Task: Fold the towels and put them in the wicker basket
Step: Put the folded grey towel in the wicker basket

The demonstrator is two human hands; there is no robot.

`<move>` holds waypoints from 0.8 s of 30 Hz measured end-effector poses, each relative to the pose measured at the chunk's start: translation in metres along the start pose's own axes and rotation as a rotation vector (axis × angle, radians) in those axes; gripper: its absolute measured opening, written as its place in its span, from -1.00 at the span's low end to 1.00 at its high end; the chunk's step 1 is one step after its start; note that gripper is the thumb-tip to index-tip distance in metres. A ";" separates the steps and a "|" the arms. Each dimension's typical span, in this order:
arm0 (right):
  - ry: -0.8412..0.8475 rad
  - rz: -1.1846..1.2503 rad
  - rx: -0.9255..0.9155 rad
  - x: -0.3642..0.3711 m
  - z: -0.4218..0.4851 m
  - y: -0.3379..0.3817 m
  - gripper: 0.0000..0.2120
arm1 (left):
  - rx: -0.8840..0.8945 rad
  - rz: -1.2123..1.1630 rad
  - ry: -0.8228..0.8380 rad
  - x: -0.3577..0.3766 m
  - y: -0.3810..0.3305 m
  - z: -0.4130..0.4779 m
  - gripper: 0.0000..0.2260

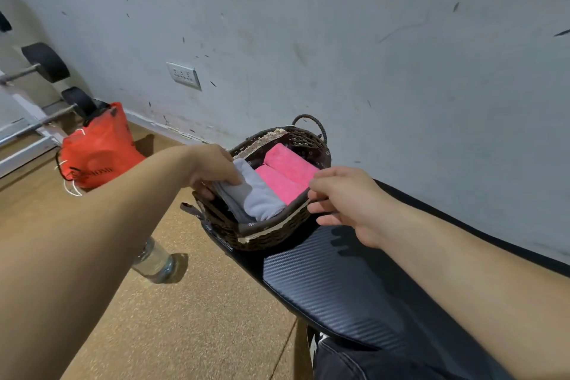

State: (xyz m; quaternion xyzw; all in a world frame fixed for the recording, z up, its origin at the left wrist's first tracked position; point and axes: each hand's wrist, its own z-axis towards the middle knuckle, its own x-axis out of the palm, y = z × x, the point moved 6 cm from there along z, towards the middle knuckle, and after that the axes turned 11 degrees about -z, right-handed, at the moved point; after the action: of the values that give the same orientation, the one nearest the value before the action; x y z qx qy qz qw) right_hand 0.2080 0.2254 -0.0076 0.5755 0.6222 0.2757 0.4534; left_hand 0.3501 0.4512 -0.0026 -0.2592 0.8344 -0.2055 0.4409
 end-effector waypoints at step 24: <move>-0.017 -0.031 0.008 -0.023 -0.022 -0.016 -0.85 | 0.307 0.520 -0.103 0.061 -0.016 0.005 -0.27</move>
State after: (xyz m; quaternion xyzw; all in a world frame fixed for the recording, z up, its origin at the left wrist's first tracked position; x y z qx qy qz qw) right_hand 0.1793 0.2039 -0.0060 0.5701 0.6283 0.2611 0.4605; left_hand 0.3294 0.4009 -0.0342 0.0227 0.8084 -0.1960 0.5546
